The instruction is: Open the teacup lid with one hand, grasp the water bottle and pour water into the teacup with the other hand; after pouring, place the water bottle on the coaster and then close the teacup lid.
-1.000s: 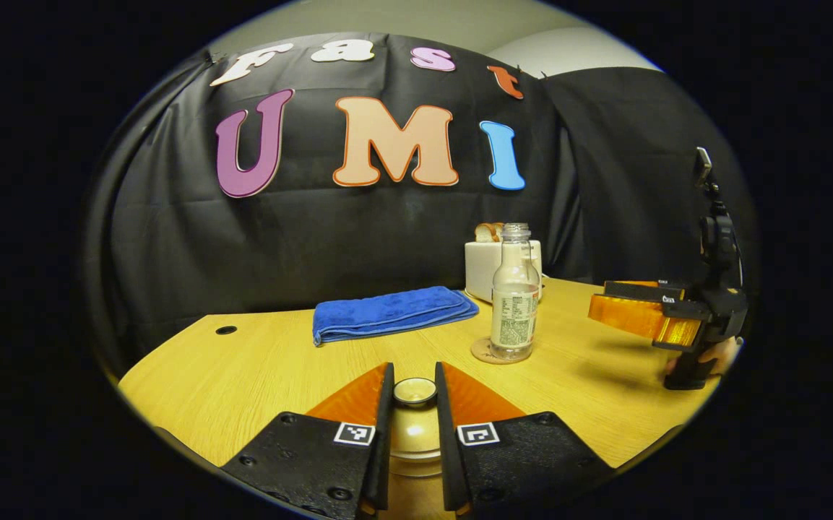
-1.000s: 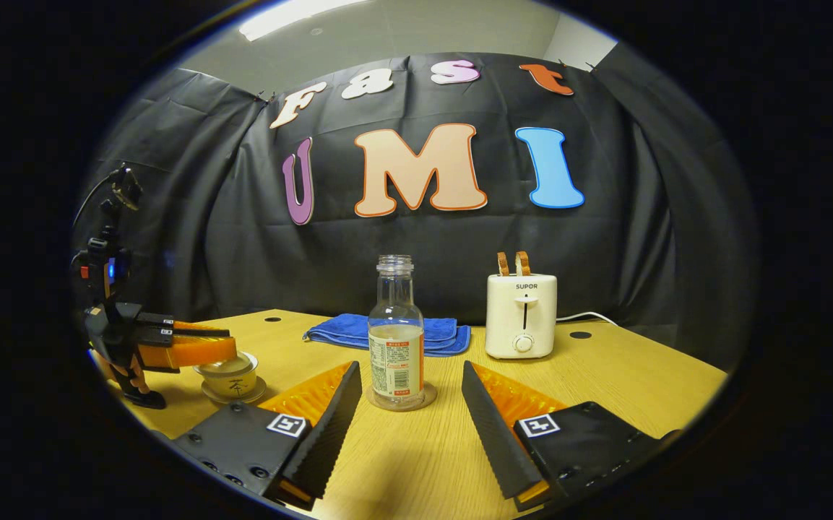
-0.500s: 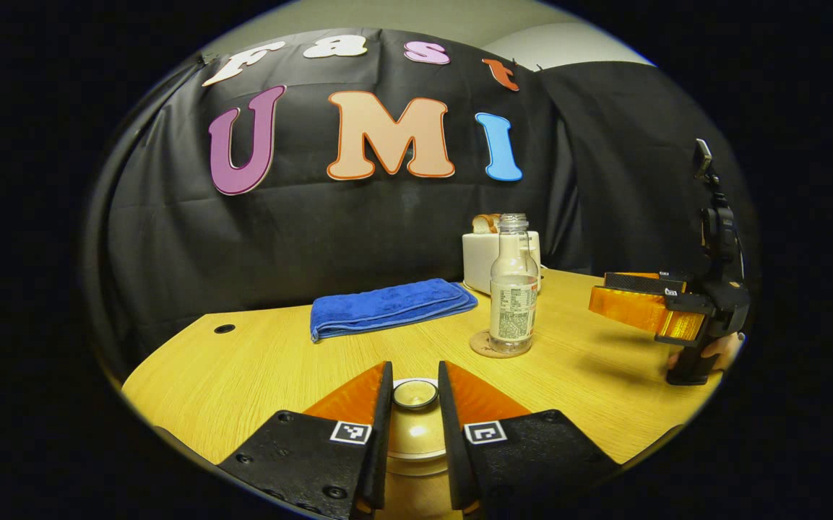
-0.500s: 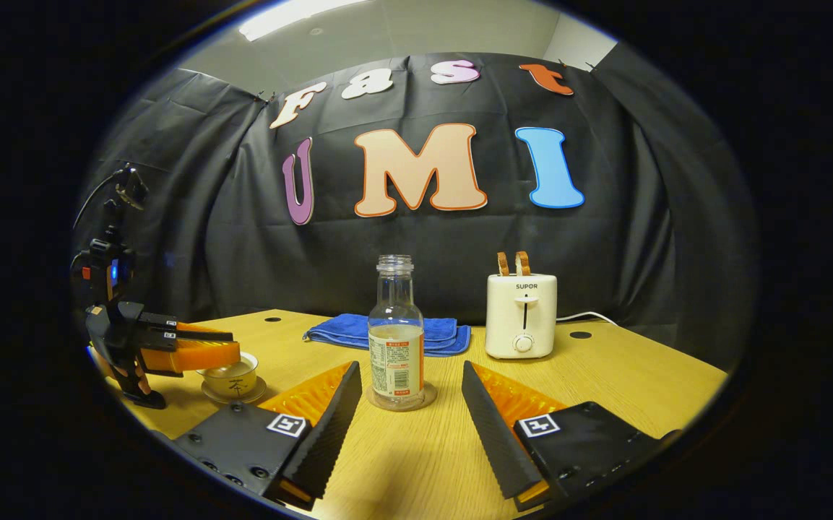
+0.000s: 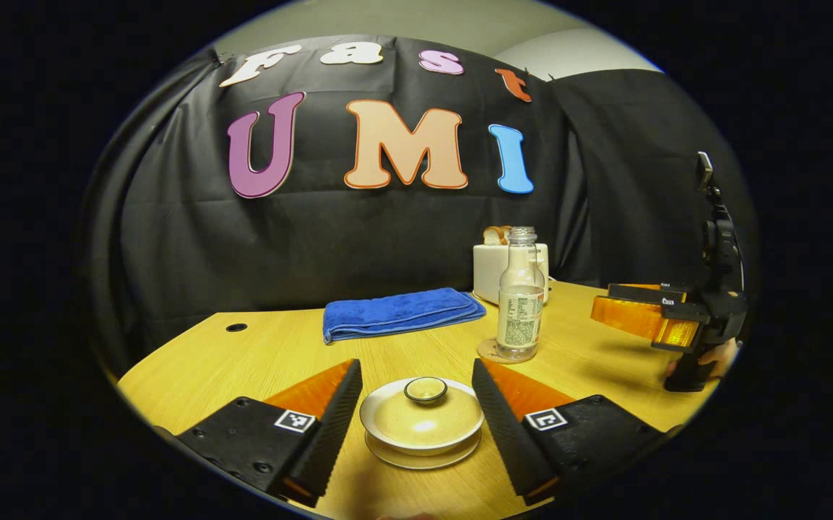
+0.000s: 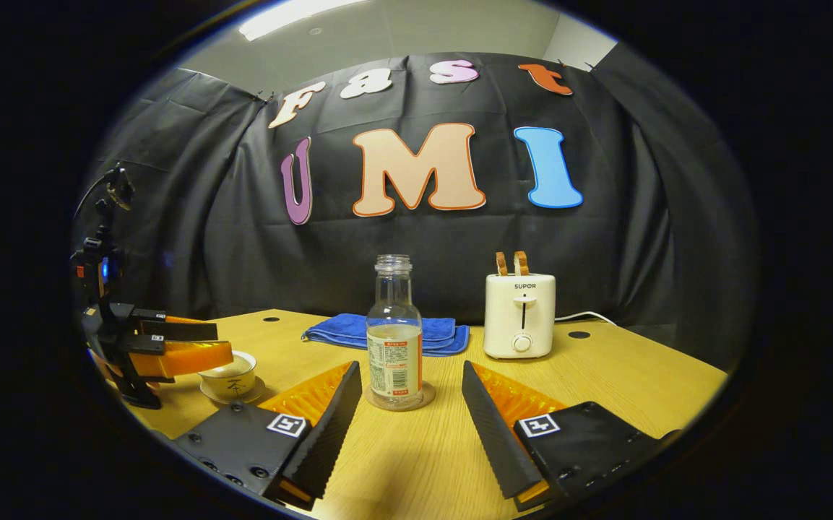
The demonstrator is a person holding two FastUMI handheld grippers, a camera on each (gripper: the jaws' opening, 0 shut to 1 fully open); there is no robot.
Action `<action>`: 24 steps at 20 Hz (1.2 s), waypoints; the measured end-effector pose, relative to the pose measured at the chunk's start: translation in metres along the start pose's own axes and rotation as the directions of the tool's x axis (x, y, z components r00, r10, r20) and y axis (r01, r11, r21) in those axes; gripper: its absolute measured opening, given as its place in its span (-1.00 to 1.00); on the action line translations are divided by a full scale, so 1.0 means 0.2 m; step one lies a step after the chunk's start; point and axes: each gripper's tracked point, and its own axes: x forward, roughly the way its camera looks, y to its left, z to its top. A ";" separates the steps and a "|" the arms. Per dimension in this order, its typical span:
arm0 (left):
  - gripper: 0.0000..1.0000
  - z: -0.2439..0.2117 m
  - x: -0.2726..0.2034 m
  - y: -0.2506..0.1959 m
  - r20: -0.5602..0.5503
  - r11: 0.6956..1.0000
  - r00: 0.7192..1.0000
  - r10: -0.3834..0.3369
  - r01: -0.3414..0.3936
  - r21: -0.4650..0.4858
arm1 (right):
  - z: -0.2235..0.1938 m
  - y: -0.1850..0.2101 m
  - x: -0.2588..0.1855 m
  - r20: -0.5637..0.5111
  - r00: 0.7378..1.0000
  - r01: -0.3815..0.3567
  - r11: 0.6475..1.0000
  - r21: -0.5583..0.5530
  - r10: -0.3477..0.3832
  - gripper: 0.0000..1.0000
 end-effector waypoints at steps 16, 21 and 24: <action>0.87 0.02 -0.25 0.42 0.054 0.932 0.930 0.362 -0.360 -0.046 | 0.00 -0.15 -0.06 0.007 0.993 0.120 0.993 -0.004 -0.120 0.75; 0.87 0.01 -0.32 0.50 0.049 0.883 0.882 0.469 -0.467 -0.050 | 0.01 -0.18 -0.09 0.008 0.990 0.144 0.990 -0.004 -0.144 0.77; 0.88 0.00 -0.32 0.50 0.049 0.883 0.882 0.468 -0.466 -0.050 | 0.01 -0.18 -0.09 0.009 0.990 0.144 0.990 -0.006 -0.144 0.80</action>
